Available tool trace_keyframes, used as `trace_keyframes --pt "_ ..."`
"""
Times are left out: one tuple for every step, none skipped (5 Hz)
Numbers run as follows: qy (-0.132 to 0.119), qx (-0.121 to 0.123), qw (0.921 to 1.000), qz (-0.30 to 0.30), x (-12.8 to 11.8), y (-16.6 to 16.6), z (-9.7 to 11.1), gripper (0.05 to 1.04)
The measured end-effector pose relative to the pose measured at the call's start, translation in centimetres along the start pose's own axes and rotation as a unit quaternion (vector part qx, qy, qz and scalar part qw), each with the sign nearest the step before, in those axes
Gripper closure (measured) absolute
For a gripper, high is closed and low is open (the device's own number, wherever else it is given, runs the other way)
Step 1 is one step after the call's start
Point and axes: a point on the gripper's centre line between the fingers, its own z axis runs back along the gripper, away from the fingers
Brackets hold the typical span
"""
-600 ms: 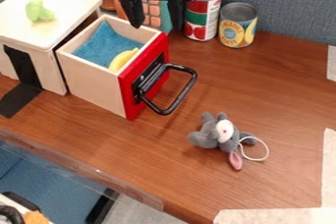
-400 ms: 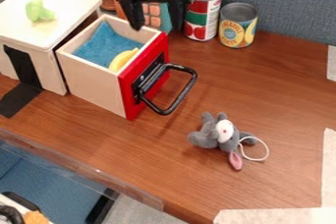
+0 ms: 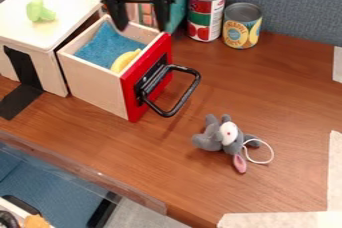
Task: Take the banana out of the drawer and put above the gray object
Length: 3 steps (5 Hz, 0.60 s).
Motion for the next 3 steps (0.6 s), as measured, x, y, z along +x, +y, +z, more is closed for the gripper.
trace_keyframes --pt "-0.015 0.006 0.9999 0.005 0.4 2.2 0.3 0.083" --pt "0.011 0.007 0.9997 -0.019 0.1 3.5 -1.8 0.083" --pt "0.049 -0.008 0.9986 -0.017 -0.1 4.2 -4.4 0.083"
